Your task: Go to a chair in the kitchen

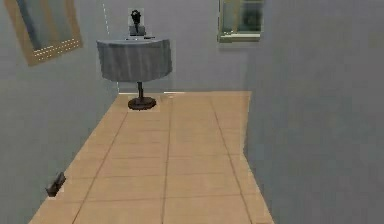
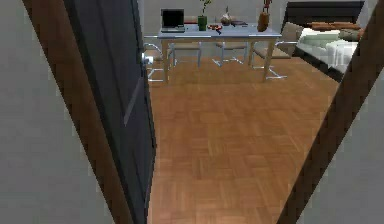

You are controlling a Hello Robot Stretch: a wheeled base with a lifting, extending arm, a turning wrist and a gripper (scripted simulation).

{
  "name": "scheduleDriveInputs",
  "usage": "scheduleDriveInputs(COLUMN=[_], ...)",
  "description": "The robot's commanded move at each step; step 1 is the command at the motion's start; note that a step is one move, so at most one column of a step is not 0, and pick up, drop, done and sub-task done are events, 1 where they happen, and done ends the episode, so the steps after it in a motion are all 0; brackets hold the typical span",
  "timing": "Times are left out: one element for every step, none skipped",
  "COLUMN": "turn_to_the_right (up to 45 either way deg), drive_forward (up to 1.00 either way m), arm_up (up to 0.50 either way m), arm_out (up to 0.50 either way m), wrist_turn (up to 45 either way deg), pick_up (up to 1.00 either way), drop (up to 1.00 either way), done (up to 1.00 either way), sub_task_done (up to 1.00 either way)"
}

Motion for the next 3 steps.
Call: scheduleDriveInputs(turn_to_the_right=[0.0, -3.0, 0.0], drive_forward=[1.0, 0.0, 0.9], arm_up=[0.0, 0.0, 0.0], arm_out=[0.0, 0.0, 0.0], wrist_turn=[0.0, 0.0, 0.0], pick_up=[0.0, 0.0, 0.0], drop=[0.0, 0.0, 0.0], done=[0.0, 0.0, 0.0], sub_task_done=[0.0, 0.0, 0.0])
